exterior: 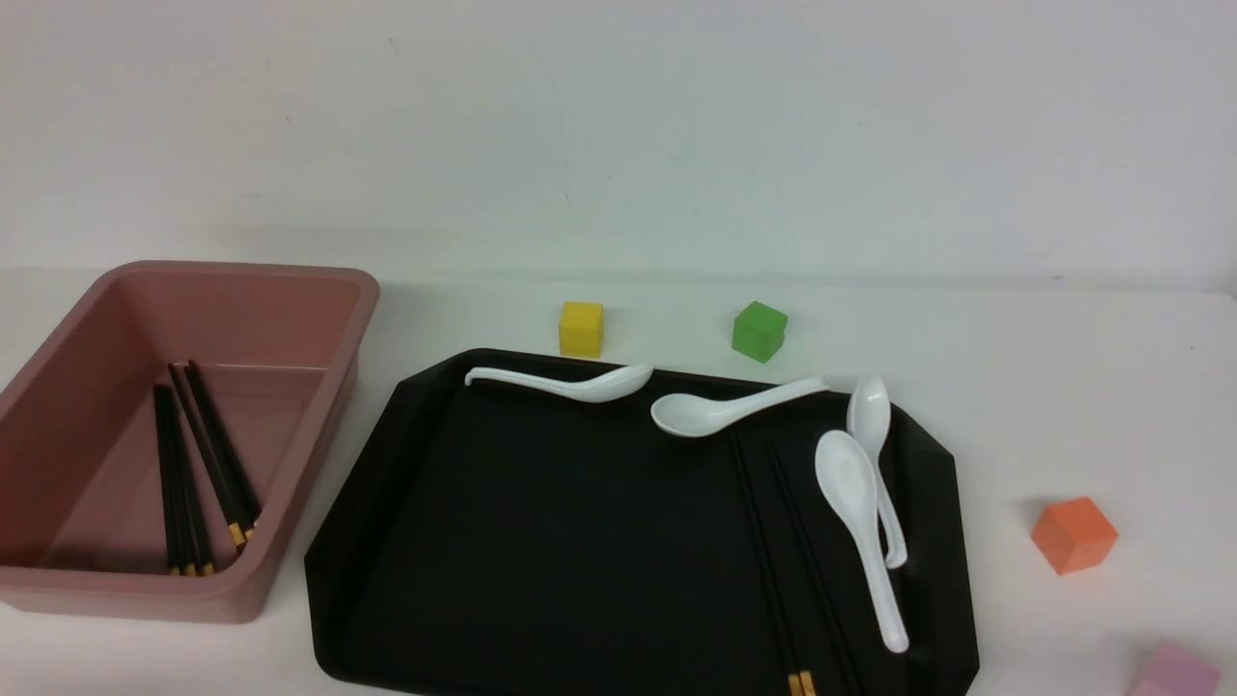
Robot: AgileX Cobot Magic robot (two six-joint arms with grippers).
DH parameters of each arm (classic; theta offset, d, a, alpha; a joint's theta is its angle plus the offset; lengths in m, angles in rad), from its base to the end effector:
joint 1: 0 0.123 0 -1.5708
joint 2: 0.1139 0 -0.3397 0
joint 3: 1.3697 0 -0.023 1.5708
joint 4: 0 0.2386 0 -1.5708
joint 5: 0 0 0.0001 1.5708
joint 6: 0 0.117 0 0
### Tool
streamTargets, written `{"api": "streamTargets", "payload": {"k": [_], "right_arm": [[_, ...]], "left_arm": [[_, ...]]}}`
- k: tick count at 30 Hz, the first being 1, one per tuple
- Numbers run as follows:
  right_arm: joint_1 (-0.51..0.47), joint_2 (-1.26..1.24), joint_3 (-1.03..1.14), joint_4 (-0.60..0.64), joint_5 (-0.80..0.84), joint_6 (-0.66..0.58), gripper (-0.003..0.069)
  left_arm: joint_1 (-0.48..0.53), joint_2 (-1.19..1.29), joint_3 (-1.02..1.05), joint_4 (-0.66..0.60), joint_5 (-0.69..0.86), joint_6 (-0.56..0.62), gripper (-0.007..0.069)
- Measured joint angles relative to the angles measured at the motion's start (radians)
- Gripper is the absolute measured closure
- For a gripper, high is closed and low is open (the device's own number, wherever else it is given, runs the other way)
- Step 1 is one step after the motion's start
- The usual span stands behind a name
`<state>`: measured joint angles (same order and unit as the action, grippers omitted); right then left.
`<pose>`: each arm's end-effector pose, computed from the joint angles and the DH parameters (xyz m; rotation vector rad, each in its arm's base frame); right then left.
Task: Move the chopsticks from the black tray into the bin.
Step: Use the right arm to grab a pair of chopsticks
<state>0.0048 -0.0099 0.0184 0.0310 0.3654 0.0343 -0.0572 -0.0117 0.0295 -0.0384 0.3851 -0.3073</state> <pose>0.0104 0.0013 0.1668 0.0466 1.8571 0.0575 0.0096 -0.0022 0.1608 -0.2601 1.8784 -0.2868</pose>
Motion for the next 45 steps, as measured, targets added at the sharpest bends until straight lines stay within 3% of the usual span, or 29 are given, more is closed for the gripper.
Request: {"api": "streamTargets", "payload": {"k": [34,41,45], "right_arm": [[0.0,0.0,0.0,-0.004,-0.003,0.017,0.0419],[0.0,0.0,0.005,0.422,-0.02,0.39,0.0419],[0.0,0.0,0.005,0.537,-0.039,0.479,0.0419]], "left_arm": [[0.0,0.0,0.0,0.0,0.0,0.0,0.0499],[0.0,0.0,0.0,0.0,0.0,0.0,0.0491],[0.0,0.0,0.0,0.0,0.0,0.0,0.0491]]}}
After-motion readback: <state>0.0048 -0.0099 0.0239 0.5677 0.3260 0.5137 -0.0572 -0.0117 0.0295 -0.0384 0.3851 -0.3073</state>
